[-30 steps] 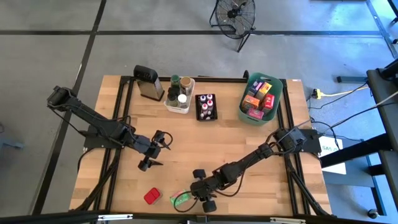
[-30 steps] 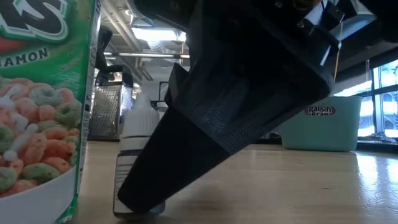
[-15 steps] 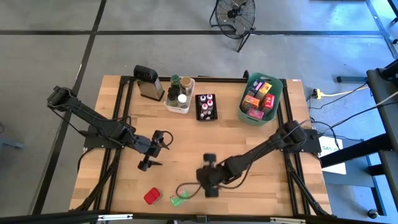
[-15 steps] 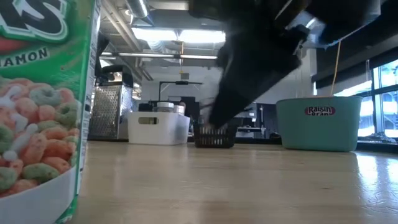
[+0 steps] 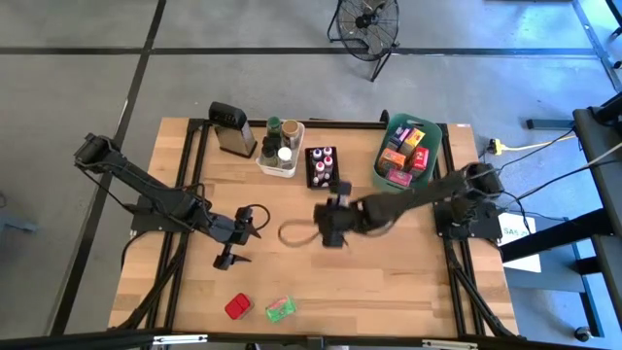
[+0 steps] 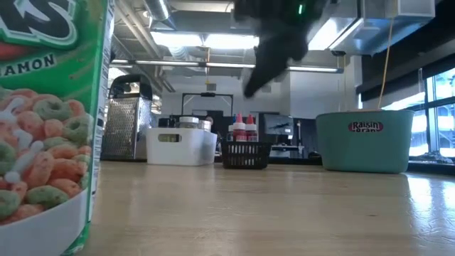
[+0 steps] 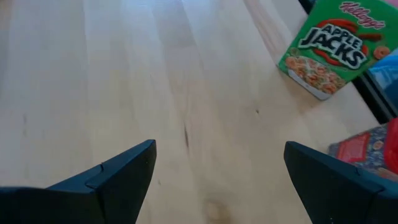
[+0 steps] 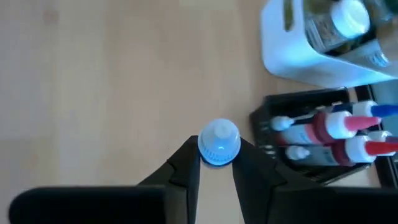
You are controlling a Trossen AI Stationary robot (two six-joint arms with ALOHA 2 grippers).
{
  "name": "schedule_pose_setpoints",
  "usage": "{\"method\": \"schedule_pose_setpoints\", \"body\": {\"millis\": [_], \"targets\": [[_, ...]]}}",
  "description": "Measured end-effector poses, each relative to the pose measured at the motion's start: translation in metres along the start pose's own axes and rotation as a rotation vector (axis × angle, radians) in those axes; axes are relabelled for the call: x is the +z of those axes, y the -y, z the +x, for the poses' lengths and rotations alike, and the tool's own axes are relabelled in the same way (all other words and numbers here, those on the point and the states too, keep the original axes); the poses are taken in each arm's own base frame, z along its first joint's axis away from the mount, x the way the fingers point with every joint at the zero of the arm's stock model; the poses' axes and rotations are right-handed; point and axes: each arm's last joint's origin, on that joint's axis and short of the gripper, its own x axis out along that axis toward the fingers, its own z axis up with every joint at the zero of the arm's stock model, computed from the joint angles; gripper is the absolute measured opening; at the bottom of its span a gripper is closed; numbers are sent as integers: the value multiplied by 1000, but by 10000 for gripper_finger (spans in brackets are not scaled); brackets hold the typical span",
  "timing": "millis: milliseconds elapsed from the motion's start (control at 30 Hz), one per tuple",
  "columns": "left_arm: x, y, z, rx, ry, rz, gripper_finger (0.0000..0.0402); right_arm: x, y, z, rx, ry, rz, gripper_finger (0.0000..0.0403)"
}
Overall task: Pick & Place Kitchen Items
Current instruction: Put the small black food coloring bottle into the black bin
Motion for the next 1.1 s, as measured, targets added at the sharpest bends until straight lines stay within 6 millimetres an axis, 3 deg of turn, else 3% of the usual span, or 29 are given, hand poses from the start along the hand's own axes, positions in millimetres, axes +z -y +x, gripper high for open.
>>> {"method": "schedule_pose_setpoints", "body": {"millis": [167, 400, 767, 1100], "targets": [[-1, 5, 0, -17, 0, 6, 349, -10, 36, 34, 34, 29, 62, 80], [-3, 12, -1, -30, -6, 6, 349, -28, 63, 68, 12, 72, 142, 80], [-4, 16, -2, -18, -1, -13, 349, -36, 109, 88, -19, 89, 237, 80], [-4, 15, -2, 30, 12, -5, 349, -37, 110, 93, 50, 89, 243, 80]]}}
